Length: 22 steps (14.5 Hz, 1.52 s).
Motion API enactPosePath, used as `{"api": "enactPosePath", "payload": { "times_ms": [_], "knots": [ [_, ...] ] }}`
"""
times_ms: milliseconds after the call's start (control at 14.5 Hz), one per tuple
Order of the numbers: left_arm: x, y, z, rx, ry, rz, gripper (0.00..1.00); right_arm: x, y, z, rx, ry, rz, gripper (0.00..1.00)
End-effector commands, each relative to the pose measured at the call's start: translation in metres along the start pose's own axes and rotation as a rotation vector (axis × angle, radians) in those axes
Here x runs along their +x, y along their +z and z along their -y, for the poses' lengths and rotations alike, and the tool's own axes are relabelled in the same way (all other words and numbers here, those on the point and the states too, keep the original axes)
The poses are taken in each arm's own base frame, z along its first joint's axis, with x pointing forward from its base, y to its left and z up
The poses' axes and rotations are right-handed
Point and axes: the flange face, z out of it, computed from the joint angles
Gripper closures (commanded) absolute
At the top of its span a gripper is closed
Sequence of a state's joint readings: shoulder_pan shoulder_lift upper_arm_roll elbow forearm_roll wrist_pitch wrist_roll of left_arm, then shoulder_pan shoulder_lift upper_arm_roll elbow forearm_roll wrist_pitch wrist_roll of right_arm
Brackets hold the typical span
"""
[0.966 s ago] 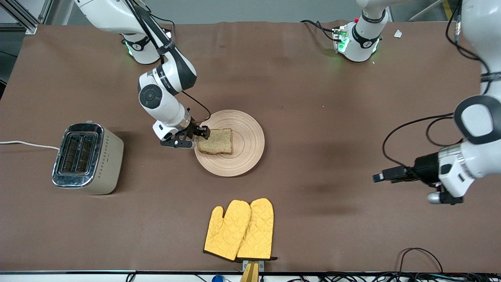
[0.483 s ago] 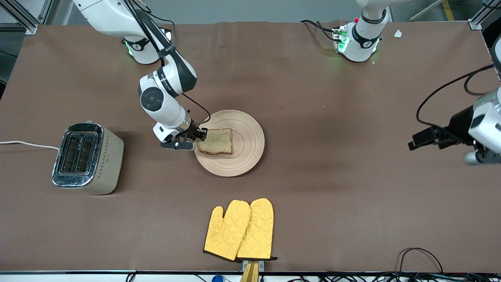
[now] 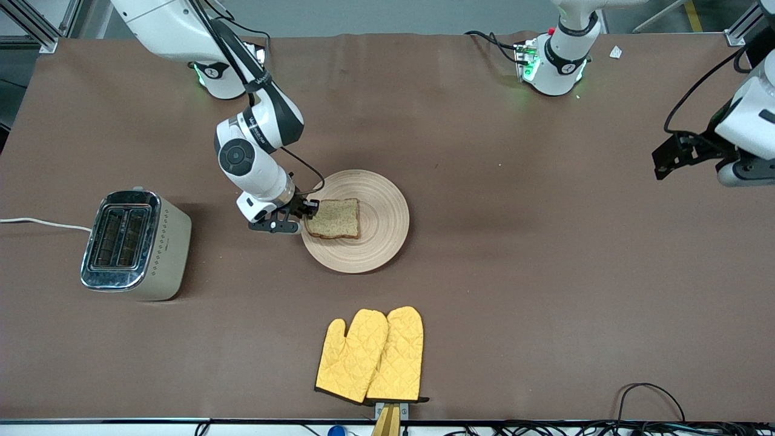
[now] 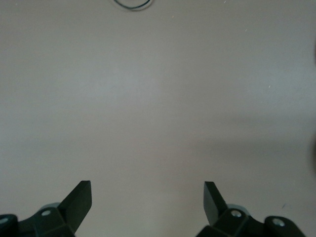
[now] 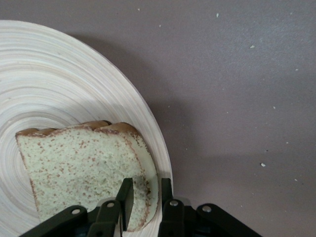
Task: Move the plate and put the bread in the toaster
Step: 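Lower the right gripper onto the bread while the left gripper draws back, then close the right gripper on the edge of the bread slice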
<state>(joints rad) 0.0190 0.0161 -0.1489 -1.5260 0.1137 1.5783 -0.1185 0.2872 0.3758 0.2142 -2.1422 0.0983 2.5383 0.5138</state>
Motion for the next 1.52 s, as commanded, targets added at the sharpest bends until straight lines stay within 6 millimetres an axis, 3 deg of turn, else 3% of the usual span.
{"api": "enactPosePath", "payload": {
  "times_ms": [0,276,828,1172,1448],
  "knots": [
    [-0.018,-0.001,0.004,0.0,0.003,0.018,0.0,0.003,0.0,0.002,-0.004,0.005,-0.008,0.7],
    [-0.019,-0.004,0.002,-0.012,0.006,0.013,0.0,0.002,0.002,0.002,-0.005,0.006,-0.005,0.82],
    [-0.018,-0.014,0.005,-0.049,-0.002,-0.001,0.0,0.003,0.005,0.004,0.002,0.005,-0.013,0.82],
    [-0.017,-0.013,0.006,-0.046,-0.001,-0.001,0.0,0.003,0.005,0.004,0.003,0.008,-0.014,0.93],
    [-0.015,-0.019,0.02,-0.048,-0.011,-0.014,0.0,0.005,0.002,0.005,0.002,0.02,-0.011,0.99]
  ]
}}
